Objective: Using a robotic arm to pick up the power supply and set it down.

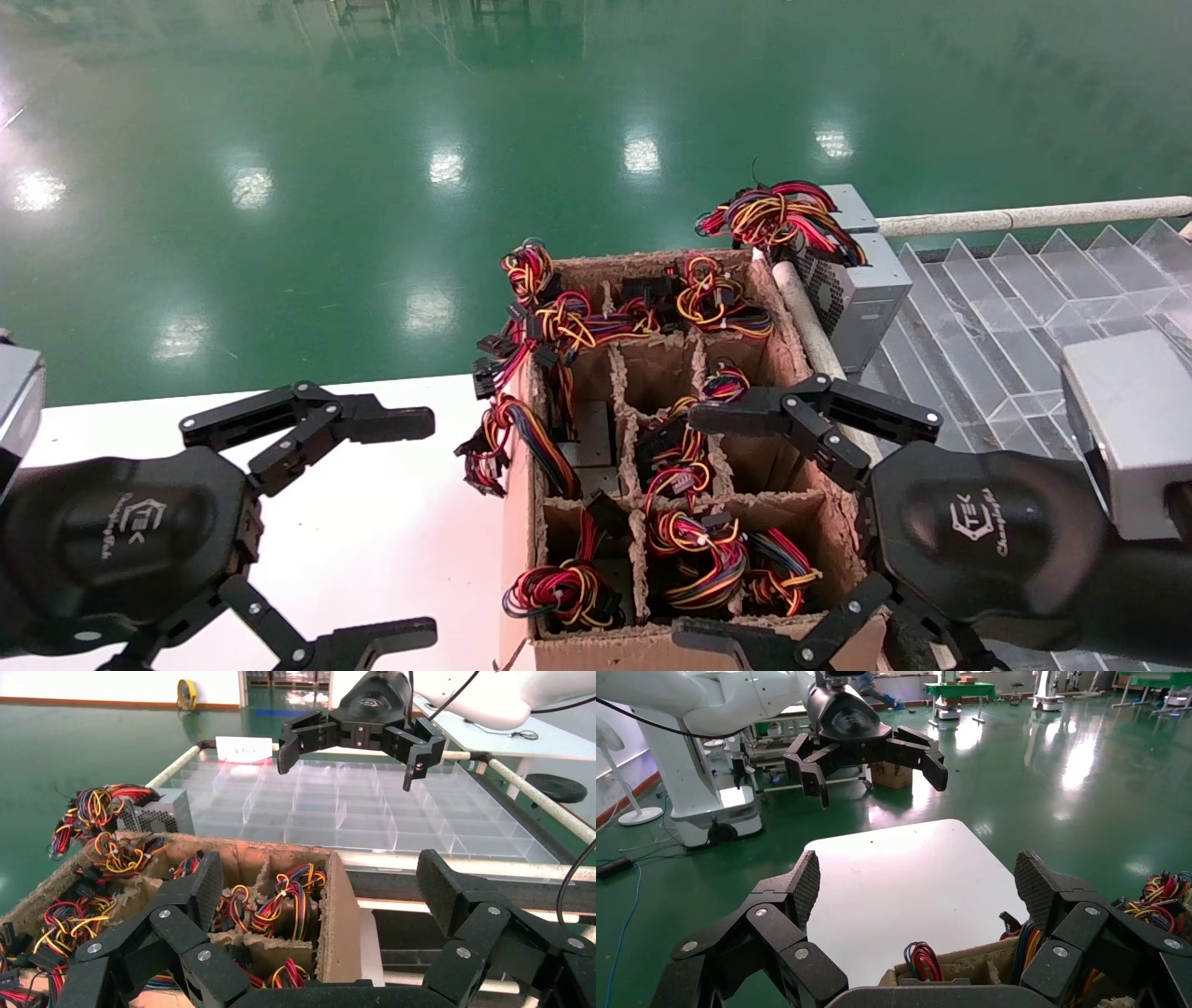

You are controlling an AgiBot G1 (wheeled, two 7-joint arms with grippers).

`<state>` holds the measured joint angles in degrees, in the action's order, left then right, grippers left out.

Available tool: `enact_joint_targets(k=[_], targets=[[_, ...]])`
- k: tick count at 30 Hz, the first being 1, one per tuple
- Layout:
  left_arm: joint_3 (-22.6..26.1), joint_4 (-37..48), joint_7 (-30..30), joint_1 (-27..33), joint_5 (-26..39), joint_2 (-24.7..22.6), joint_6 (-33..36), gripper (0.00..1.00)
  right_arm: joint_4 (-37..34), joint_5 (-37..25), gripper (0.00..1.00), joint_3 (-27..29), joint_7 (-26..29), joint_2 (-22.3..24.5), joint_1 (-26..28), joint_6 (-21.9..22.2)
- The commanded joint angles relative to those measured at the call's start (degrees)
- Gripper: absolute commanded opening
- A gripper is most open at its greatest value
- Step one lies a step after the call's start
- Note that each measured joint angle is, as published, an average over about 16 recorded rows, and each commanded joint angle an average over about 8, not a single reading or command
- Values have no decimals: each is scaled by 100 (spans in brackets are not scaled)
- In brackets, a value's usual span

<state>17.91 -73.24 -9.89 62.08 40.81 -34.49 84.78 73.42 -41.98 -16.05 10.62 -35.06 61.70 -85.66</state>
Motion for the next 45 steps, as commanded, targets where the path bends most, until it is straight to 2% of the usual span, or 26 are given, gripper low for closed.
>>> enact_joint_targets(k=[1,6,7,14,15,30,39,45], targets=[[0,0,0,0,0,0,0,100,0,0,100,0,0,0,0,0],[0,0,0,0,0,0,0,100,0,0,100,0,0,0,0,0],[0,0,0,0,0,0,0,97,0,0,100,0,0,0,0,0],[0,0,0,0,0,0,0,10,0,0,100,0,0,0,0,0],[0,0,0,0,0,0,0,0,0,0,100,0,0,0,0,0],[1,1,1,1,0,0,1,0,11,-112,100,-39,33,4,16,69],[3,4,2,2,-1,0,2,0,-150,-740,100,-334,455,-130,236,533],[4,4,3,3,-2,0,1,0,-436,-1403,100,-784,666,-523,628,519]])
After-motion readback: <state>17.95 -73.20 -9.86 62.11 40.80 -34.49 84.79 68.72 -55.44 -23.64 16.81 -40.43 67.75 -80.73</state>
